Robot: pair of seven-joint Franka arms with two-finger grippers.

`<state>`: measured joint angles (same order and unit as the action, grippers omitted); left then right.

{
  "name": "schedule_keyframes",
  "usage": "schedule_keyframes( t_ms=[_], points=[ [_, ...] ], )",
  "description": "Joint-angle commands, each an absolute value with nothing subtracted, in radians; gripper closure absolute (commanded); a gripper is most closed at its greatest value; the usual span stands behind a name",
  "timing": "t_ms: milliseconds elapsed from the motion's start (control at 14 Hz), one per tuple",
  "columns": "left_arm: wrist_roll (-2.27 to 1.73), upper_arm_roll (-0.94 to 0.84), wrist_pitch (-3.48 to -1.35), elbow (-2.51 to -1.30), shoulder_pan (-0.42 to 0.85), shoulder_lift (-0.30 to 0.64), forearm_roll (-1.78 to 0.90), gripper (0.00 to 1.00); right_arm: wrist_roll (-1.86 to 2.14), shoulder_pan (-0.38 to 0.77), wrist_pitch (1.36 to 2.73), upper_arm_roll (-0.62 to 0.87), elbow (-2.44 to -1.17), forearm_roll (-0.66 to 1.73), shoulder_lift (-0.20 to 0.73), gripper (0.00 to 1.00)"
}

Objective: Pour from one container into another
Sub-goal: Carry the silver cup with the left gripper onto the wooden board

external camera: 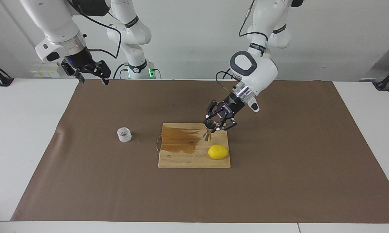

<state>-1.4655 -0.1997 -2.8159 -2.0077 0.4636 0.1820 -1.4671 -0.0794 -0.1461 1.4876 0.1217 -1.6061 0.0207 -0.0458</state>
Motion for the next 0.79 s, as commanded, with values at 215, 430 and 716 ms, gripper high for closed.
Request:
schedule_keyframes(
  t_ms=[215, 430, 716],
  points=[
    [-1.470, -0.396, -3.045, -1.827, 0.451, 0.383, -1.517, 1.00, -0.078, -0.155, 1.480, 0.124, -1.620, 0.040, -0.061, 0.00],
    [-1.470, -0.419, -3.105, -1.766, 0.462, 0.442, -1.516, 1.00, -0.078, -0.155, 1.480, 0.124, -1.620, 0.040, -0.061, 0.00],
    [-1.468, -0.428, -3.140, -1.747, 0.474, 0.472, -1.513, 1.00, -0.078, -0.155, 1.480, 0.126, -1.620, 0.040, -0.061, 0.00]
  ],
)
